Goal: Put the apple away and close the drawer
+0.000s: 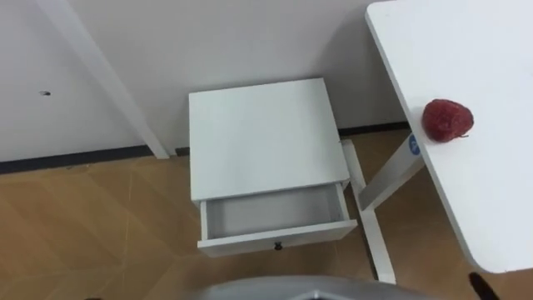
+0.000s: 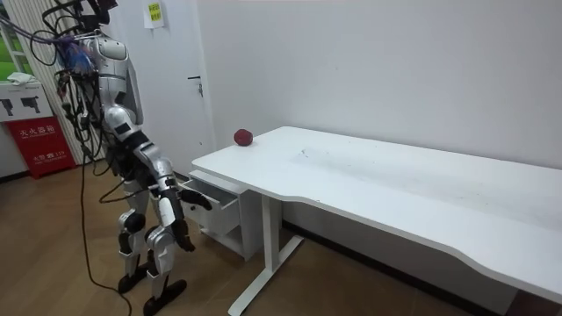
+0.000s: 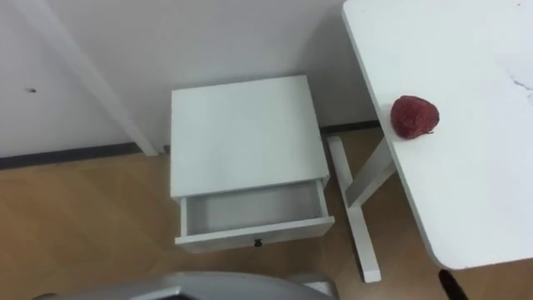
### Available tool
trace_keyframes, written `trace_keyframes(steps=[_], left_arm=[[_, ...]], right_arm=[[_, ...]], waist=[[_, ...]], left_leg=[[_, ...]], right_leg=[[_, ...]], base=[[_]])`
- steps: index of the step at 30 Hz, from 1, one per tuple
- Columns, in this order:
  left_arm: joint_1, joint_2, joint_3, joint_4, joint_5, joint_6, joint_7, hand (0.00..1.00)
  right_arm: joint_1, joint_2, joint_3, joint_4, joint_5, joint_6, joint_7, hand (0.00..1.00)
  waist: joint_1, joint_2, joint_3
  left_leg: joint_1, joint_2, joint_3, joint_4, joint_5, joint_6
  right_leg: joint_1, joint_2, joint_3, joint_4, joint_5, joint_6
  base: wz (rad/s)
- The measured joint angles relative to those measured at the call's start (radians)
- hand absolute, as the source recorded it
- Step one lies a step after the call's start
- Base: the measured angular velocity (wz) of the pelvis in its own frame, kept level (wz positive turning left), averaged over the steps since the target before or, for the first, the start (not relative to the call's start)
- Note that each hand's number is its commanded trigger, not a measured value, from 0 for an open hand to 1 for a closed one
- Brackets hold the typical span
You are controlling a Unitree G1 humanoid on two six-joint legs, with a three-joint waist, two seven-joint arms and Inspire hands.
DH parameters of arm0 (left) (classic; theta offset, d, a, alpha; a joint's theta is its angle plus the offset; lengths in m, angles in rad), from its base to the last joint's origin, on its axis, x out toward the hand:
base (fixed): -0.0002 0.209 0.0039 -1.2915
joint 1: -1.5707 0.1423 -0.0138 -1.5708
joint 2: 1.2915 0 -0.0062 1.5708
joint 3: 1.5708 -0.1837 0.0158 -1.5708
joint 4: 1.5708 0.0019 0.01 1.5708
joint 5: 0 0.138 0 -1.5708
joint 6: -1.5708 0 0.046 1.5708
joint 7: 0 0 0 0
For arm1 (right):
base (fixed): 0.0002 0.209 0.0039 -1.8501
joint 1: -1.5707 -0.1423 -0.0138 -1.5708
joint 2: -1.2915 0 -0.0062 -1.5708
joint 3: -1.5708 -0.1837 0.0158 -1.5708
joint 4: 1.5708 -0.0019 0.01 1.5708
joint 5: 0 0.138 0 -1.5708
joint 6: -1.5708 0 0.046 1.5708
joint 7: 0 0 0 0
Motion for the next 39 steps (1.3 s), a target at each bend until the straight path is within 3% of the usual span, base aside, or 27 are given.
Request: trace_keyframes(steps=[4,7,14,16,18,21,24,29,36,39], left_arm=[[0.003,0.008,-0.004,0.000,-0.015,-0.015,0.000,0.00],[0.002,0.013,-0.015,0.001,-0.016,-0.035,0.000,0.00],[-0.005,0.021,-0.041,-0.015,-0.015,-0.058,-0.004,0.00],[-0.006,0.024,-0.050,-0.012,-0.016,-0.063,-0.004,0.00],[-0.019,0.031,-0.085,0.006,-0.016,-0.069,-0.004,0.00],[-0.033,0.030,-0.111,0.014,-0.015,-0.078,-0.004,0.00],[-0.037,0.030,-0.138,0.014,-0.016,-0.084,-0.001,0.00],[-0.030,0.032,-0.148,0.026,-0.015,-0.093,0.000,0.00],[-0.035,0.034,-0.169,0.022,-0.015,-0.093,-0.010,0.00],[-0.033,0.035,-0.178,0.024,-0.015,-0.092,-0.029,0.00]], right_arm=[[0.000,0.000,0.005,-0.142,-0.041,-0.025,-0.124,0.00],[0.002,-0.001,0.009,-0.226,-0.118,-0.065,-0.213,0.00],[0.027,0.000,0.078,-0.343,-0.285,-0.067,-0.411,0.00],[0.036,0.000,0.080,-0.418,-0.322,-0.088,-0.455,0.00],[0.035,-0.011,0.088,-0.500,-0.443,-0.133,-0.496,0.00],[0.035,-0.014,0.123,-0.611,-0.612,-0.163,-0.535,0.00],[0.019,-0.015,0.148,-0.650,-0.737,-0.179,-0.535,0.00],[0.020,-0.017,0.208,-0.736,-0.864,-0.181,-0.525,0.00],[0.004,-0.047,0.279,-0.824,-0.925,-0.182,-0.437,0.00],[-0.002,-0.079,0.326,-0.846,-0.943,-0.182,-0.360,0.00]], waist=[[-0.003,-0.003,0.0008],[0.001,-0.007,0.0008],[0.009,-0.004,0.0067],[0.014,-0.005,0.0072],[0.016,-0.006,0.0074],[0.029,-0.005,0.0071],[0.039,0.002,0.0024],[0.059,0.003,0.0052],[0.085,0.000,0.0039],[0.085,-0.006,0.0051]], left_leg=[[-0.003,0.000,0.011,0.000,0.000,0.000],[-0.006,-0.001,0.010,0.000,0.000,0.000],[-0.027,-0.003,0.018,-0.001,0.000,0.000],[-0.025,-0.003,0.026,-0.001,0.000,0.000],[-0.026,-0.005,0.035,-0.001,0.000,0.000],[-0.027,-0.007,0.036,-0.001,0.000,0.000],[-0.032,-0.009,0.036,-0.001,0.000,0.000],[-0.036,-0.009,0.036,-0.001,0.000,0.001],[-0.041,-0.009,0.017,-0.001,0.000,0.001],[-0.043,-0.008,0.016,-0.001,0.000,0.001]], right_leg=[[-0.009,0.000,0.006,0.004,0.000,0.001],[-0.011,0.000,0.006,0.004,0.000,0.002],[-0.042,0.002,0.013,0.018,0.000,0.003],[-0.044,0.003,0.024,0.019,0.001,0.005],[-0.047,0.003,0.029,0.019,0.002,0.008],[-0.047,0.001,0.030,0.016,0.005,0.011],[-0.052,0.000,0.029,0.014,0.006,0.014],[-0.057,0.000,0.029,0.019,0.006,0.014],[-0.054,-0.001,0.018,0.016,0.006,0.014],[-0.052,-0.001,0.010,0.014,0.006,0.014]], base=[[-0.02],[0.00],[-0.04],[-0.13],[-0.06],[0.00],[0.00],[0.00],[0.05],[0.07]])
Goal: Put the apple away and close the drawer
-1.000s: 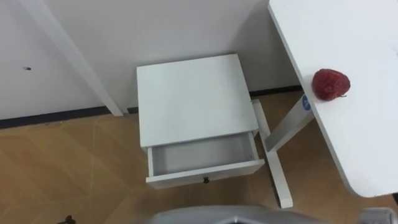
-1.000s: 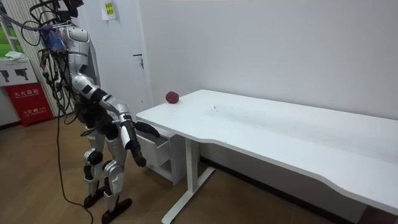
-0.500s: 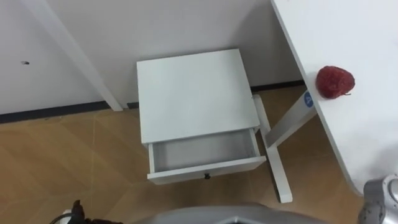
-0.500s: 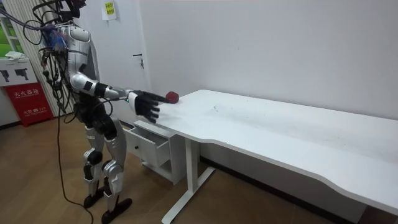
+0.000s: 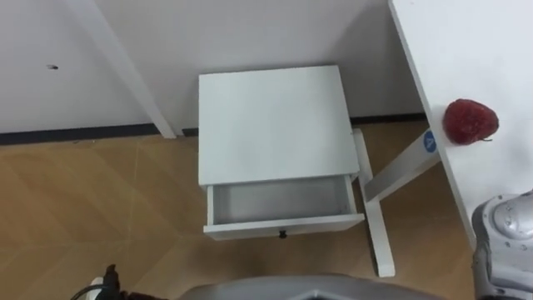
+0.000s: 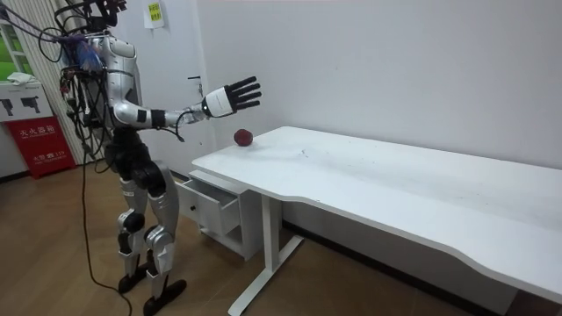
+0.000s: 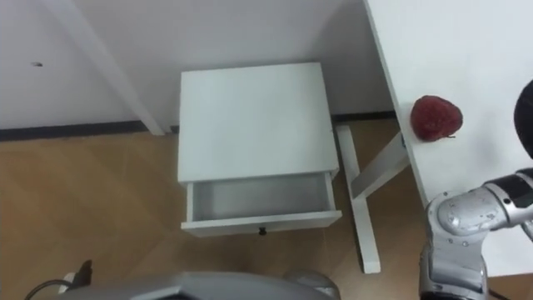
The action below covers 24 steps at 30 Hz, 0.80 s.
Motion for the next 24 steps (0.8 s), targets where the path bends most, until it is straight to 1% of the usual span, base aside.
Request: trace_keyframes(steps=[2,4,6,7,8,9,13,15,16,17,21,24], left_arm=[[0.000,0.001,0.000,0.003,0.002,0.002,-0.001,0.00],[0.000,0.000,0.000,0.000,0.006,0.010,-0.003,0.00],[0.003,0.001,0.000,-0.003,0.008,0.017,-0.004,0.00],[0.004,0.001,0.000,-0.003,0.008,0.020,-0.004,0.00],[0.008,0.001,0.000,-0.004,0.008,0.031,-0.009,0.00],[0.010,0.001,0.000,-0.003,0.010,0.037,-0.018,0.00],[0.012,0.001,0.000,0.000,0.020,0.050,-0.023,0.00],[0.015,0.001,0.002,0.004,0.020,0.053,-0.024,0.00],[0.017,0.001,0.001,0.005,0.020,0.053,-0.024,0.00],[0.019,0.001,0.002,0.005,0.020,0.054,-0.026,0.00],[0.028,0.001,0.004,-0.016,0.030,0.056,-0.046,0.00],[0.027,0.001,0.004,-0.022,0.042,0.055,-0.055,0.00]], right_arm=[[0.001,-0.001,0.019,-0.002,0.001,0.002,0.038,0.00],[0.003,0.000,0.035,0.000,0.002,0.010,0.085,0.00],[0.004,0.000,0.052,0.003,0.005,0.030,0.152,0.00],[0.004,0.000,0.059,0.007,0.007,0.032,0.166,0.00],[0.005,0.000,0.073,0.008,0.007,0.045,0.198,0.00],[0.005,0.000,0.081,0.009,0.007,0.053,0.231,0.00],[0.004,0.000,0.094,0.041,0.007,0.061,0.312,0.00],[0.004,0.000,0.104,0.085,0.035,0.070,0.360,0.00],[0.004,0.000,0.105,0.093,0.048,0.076,0.374,0.00],[0.005,0.000,0.107,0.109,0.058,0.091,0.396,0.00],[0.006,0.000,0.107,0.157,0.079,0.096,0.464,0.00],[0.006,0.000,0.106,0.163,0.087,0.096,0.497,0.00]], waist=[[0.010,-0.002,0.0007],[0.011,-0.003,0.0008],[0.017,-0.002,0.0006],[0.017,-0.002,0.0006],[0.018,-0.002,-0.0006],[0.019,-0.002,-0.0002],[0.021,-0.004,-0.0007],[0.021,-0.004,-0.0007],[0.021,-0.004,-0.0002],[0.021,-0.003,0.0031],[0.020,-0.003,0.0024],[0.019,-0.003,0.0018]], left_leg=[[0.000,0.001,0.000,0.000,0.000,0.000],[-0.002,0.000,-0.001,0.000,0.000,0.000],[-0.003,0.000,-0.003,0.000,0.000,0.000],[0.000,-0.001,-0.003,0.000,0.000,0.000],[0.005,-0.001,-0.003,0.000,0.000,0.000],[0.008,-0.001,-0.003,0.000,0.000,0.000],[0.010,0.000,-0.007,0.000,0.000,0.000],[0.014,0.000,-0.013,0.000,0.000,0.000],[0.017,-0.001,-0.013,-0.001,0.000,0.000],[0.026,-0.001,-0.013,-0.001,0.000,0.000],[0.029,-0.001,-0.012,-0.001,-0.001,0.001],[0.030,-0.001,-0.012,-0.001,-0.001,0.001]], right_leg=[[0.001,0.000,-0.003,-0.001,0.000,0.000],[0.001,-0.002,-0.009,-0.002,0.000,0.000],[0.005,-0.004,-0.013,-0.007,0.000,0.000],[0.010,-0.004,-0.016,-0.011,0.001,0.000],[0.018,-0.005,-0.018,-0.016,0.001,0.000],[0.023,-0.005,-0.020,-0.018,0.001,0.000],[0.030,-0.007,-0.036,-0.020,0.001,0.000],[0.036,-0.013,-0.039,-0.019,0.001,0.000],[0.038,-0.013,-0.039,-0.019,0.001,0.000],[0.047,-0.014,-0.039,-0.021,0.001,0.000],[0.050,-0.014,-0.041,-0.021,0.001,0.000],[0.050,-0.015,-0.042,-0.019,0.002,0.001]], base=[[0.00],[0.05],[0.07],[0.08],[0.07],[0.06],[0.07],[0.00],[0.00],[0.00],[0.00],[0.00]])
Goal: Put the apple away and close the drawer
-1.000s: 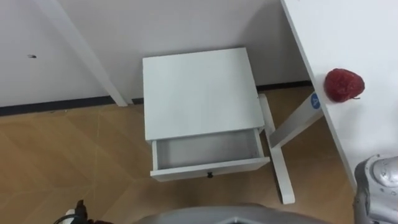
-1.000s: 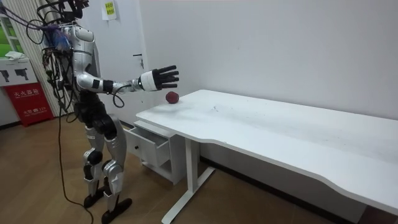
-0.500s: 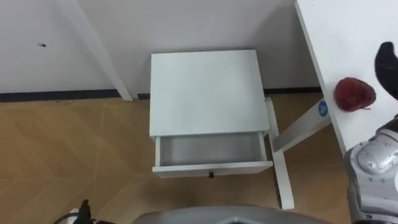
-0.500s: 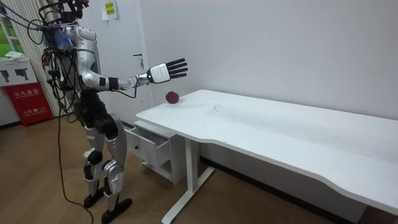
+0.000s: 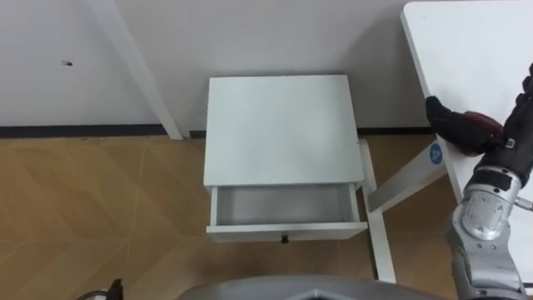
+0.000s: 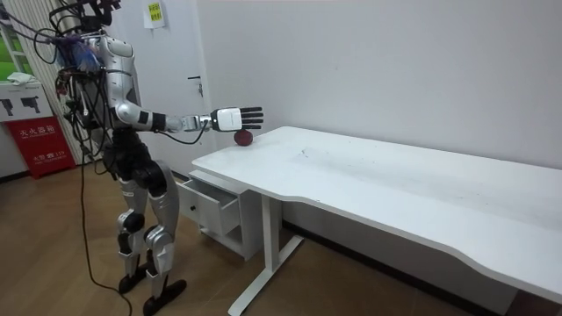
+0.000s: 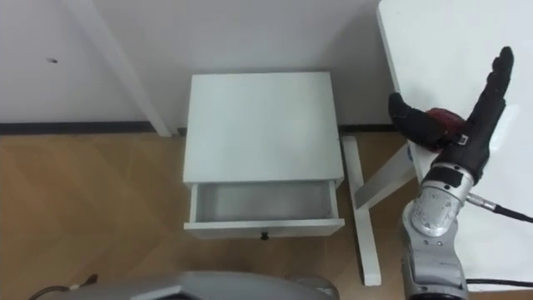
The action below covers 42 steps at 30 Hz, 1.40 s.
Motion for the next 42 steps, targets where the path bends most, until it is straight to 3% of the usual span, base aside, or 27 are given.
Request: trace_keyframes(steps=[12,31,42], left_arm=[[0.010,0.000,-0.001,-0.019,0.007,0.019,0.000,0.00],[0.019,0.001,0.000,-0.023,0.007,0.026,0.000,0.00],[0.022,0.001,0.007,-0.023,0.038,0.041,0.000,0.00]], right_arm=[[-0.001,0.000,-0.007,0.033,0.001,0.000,0.019,0.00],[-0.001,0.000,-0.024,0.033,-0.002,0.012,0.040,0.00],[-0.007,-0.001,-0.043,0.033,-0.002,0.039,0.009,0.00]], waist=[[-0.008,-0.010,-0.0069],[-0.024,-0.004,-0.0041],[-0.023,-0.020,-0.0027]], left_leg=[[0.001,-0.001,-0.001,0.000,0.000,0.000],[0.007,-0.001,0.000,0.000,0.000,0.000],[-0.006,-0.002,0.000,0.001,0.000,0.000]], right_leg=[[0.012,-0.002,-0.009,-0.015,0.005,0.003],[0.013,-0.002,-0.011,-0.017,0.005,0.003],[0.007,0.000,-0.016,-0.018,0.005,0.003]], base=[[0.01],[0.00],[0.01]])
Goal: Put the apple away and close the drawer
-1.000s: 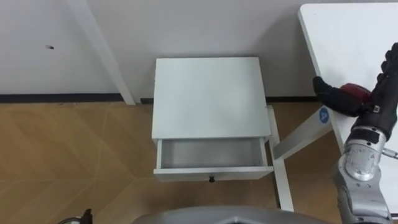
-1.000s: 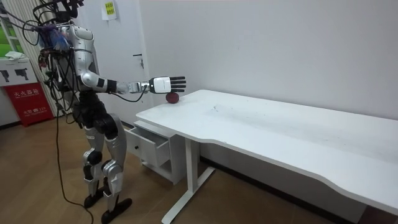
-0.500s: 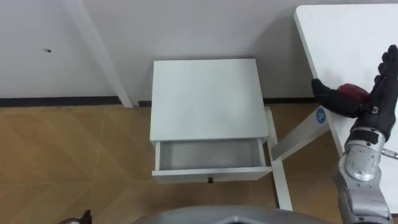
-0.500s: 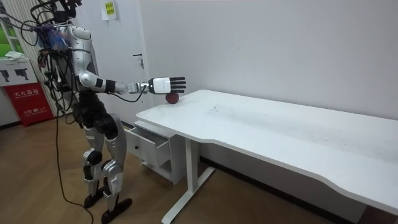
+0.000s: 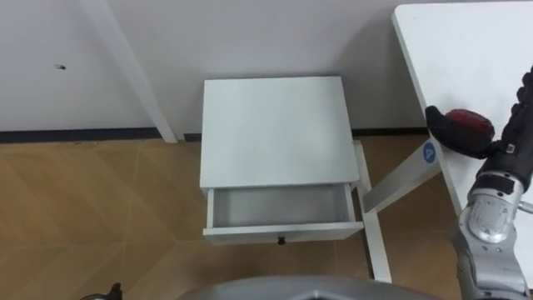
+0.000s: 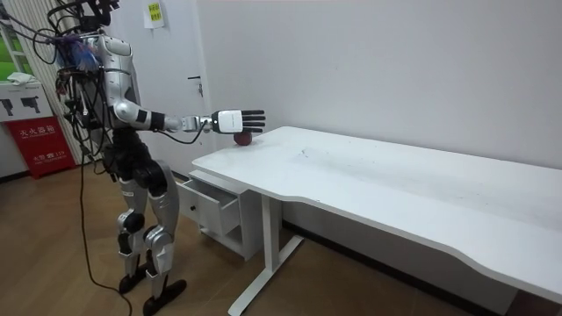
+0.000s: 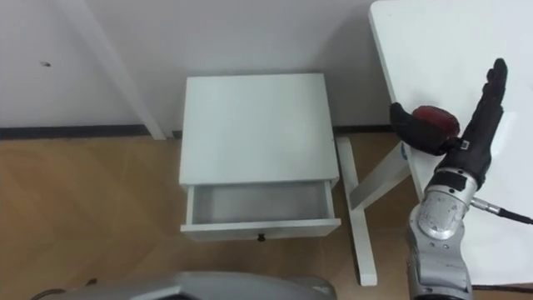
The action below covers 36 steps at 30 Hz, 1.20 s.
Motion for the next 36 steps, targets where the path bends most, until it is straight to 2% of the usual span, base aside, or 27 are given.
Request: trace_keyframes(steps=[5,8,11,15,20,28,30,35,36], left_arm=[[0.000,0.000,0.016,-0.003,0.025,0.015,-0.007,0.00],[0.000,0.000,0.017,-0.006,0.027,0.017,-0.006,0.00],[0.001,0.000,0.017,-0.006,0.035,0.023,-0.006,0.00],[0.001,-0.001,0.017,-0.006,0.036,0.029,-0.006,0.00],[0.006,-0.003,0.017,-0.017,0.038,0.041,-0.006,0.00],[0.010,-0.003,0.017,-0.017,0.038,0.071,-0.006,0.00],[0.009,-0.004,0.017,-0.017,0.038,0.073,-0.006,0.00],[0.009,-0.004,0.017,-0.018,0.038,0.093,-0.006,0.00],[0.010,-0.004,0.018,-0.019,0.038,0.093,-0.006,0.00]], right_arm=[[-0.029,-0.007,-0.026,0.000,-0.002,0.005,0.002,0.00],[-0.048,-0.034,-0.037,0.000,-0.001,0.005,0.003,0.00],[-0.053,-0.035,-0.037,0.010,-0.010,0.007,0.012,0.00],[-0.053,-0.035,-0.034,0.035,-0.013,0.044,0.032,0.00],[-0.053,-0.035,-0.032,0.049,-0.013,0.066,0.062,0.00],[-0.054,-0.035,-0.032,0.113,-0.042,0.074,0.111,0.00],[-0.053,-0.034,-0.031,0.119,-0.044,0.102,0.123,0.00],[-0.053,-0.035,-0.028,0.119,-0.047,0.130,0.160,0.00],[-0.053,-0.035,-0.027,0.119,-0.048,0.135,0.169,0.13]], waist=[[0.001,-0.003,-0.0013],[0.002,-0.003,-0.0015],[0.003,-0.004,-0.0014],[0.006,-0.004,-0.0002],[0.026,-0.005,0.0005],[0.026,-0.014,-0.0017],[0.025,-0.013,-0.0016],[0.026,-0.012,-0.0017],[0.025,-0.013,-0.0012]], left_leg=[[-0.002,-0.001,0.000,0.000,0.000,0.000],[0.000,0.000,0.000,0.000,0.000,0.000],[0.003,0.003,0.000,0.000,0.000,0.000],[0.005,0.004,0.000,0.000,0.000,0.000],[0.004,0.003,0.000,0.000,0.000,0.000],[0.005,-0.001,0.000,0.002,0.000,0.000],[0.005,-0.001,0.000,0.003,0.000,0.000],[0.005,-0.001,0.000,0.003,0.000,0.000],[0.005,-0.001,-0.001,0.003,0.000,0.000]], right_leg=[[0.006,0.000,-0.010,-0.010,0.000,0.000],[0.009,0.000,-0.013,-0.011,0.000,0.000],[0.014,-0.001,-0.040,-0.011,0.000,0.000],[0.019,-0.005,-0.058,-0.013,0.000,0.000],[0.018,-0.008,-0.068,-0.013,0.000,0.000],[0.021,-0.013,-0.074,-0.014,0.000,0.000],[0.021,-0.013,-0.073,-0.013,0.000,0.000],[0.021,-0.013,-0.071,-0.014,0.000,0.000],[0.021,-0.013,-0.071,-0.014,0.000,0.000]], base=[[0.02],[0.01],[0.03],[0.07],[0.01],[0.02],[0.00],[0.00],[0.00]])
